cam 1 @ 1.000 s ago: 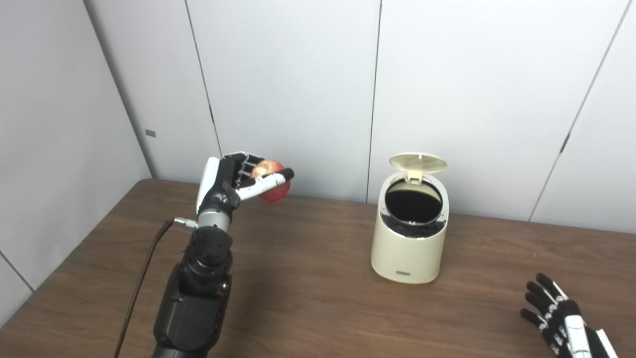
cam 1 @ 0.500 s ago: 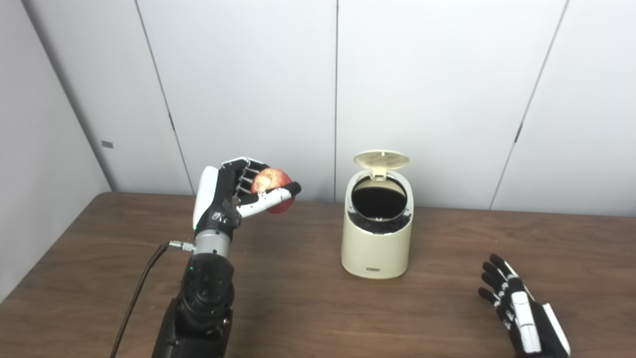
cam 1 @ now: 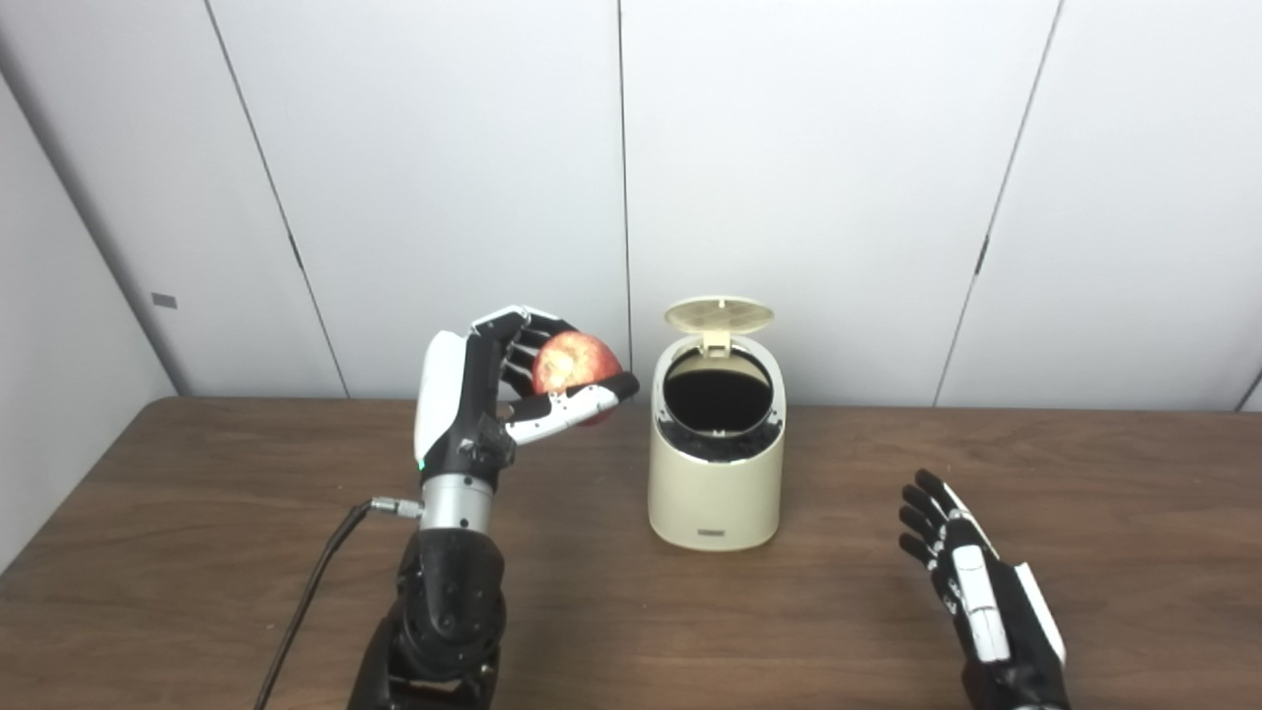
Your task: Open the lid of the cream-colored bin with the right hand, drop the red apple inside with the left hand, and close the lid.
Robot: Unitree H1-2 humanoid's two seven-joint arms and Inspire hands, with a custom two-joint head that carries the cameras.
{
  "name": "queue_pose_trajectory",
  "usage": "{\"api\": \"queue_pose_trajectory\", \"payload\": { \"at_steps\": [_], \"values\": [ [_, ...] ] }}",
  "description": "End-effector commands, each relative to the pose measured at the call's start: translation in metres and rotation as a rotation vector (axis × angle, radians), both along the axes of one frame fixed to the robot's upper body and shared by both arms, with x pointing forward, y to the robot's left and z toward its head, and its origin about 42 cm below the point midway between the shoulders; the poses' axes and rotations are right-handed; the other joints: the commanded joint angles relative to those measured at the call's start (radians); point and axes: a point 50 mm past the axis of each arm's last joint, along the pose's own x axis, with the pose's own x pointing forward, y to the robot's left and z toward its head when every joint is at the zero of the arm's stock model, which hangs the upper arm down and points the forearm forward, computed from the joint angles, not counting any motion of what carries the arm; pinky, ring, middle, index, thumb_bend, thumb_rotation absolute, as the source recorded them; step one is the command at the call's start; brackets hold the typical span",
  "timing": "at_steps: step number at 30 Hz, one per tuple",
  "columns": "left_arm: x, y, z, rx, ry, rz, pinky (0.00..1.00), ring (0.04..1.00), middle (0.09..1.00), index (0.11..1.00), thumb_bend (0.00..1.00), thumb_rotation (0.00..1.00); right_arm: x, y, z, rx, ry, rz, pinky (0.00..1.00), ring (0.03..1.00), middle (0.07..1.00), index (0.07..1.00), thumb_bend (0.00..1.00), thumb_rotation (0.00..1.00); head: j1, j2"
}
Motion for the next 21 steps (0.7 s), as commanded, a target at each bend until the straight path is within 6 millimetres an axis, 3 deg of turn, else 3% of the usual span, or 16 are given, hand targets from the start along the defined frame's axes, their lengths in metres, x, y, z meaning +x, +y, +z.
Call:
{"api": "queue_pose_trajectory", "payload": {
  "at_steps": [1,10,14,21],
  "values": [
    [0.006,-0.01,0.022,0.002,-0.106,-0.01,0.34,0.449,0.529,0.474,0.47,0.0,0.006,0.003,0.016,-0.007,-0.087,0.007,0.87,0.907,0.906,0.912,0.53,0.97,0.002,-0.001],
    [0.015,-0.038,0.013,0.001,-0.091,0.004,0.32,0.408,0.464,0.501,0.47,0.0,0.006,0.006,0.017,0.001,-0.078,0.004,0.89,0.911,0.905,0.914,0.52,0.98,0.008,-0.009],
    [0.02,-0.048,0.011,0.006,-0.076,0.015,0.33,0.422,0.505,0.495,0.47,0.0,0.007,0.006,0.016,0.003,-0.079,0.006,0.89,0.914,0.907,0.916,0.53,0.98,0.008,-0.009],
    [0.028,-0.062,0.01,0.026,-0.086,0.001,0.35,0.426,0.486,0.511,0.48,0.0,0.008,0.009,0.015,0.009,-0.077,0.01,0.89,0.917,0.908,0.923,0.54,0.98,0.008,-0.012]
  ]
}}
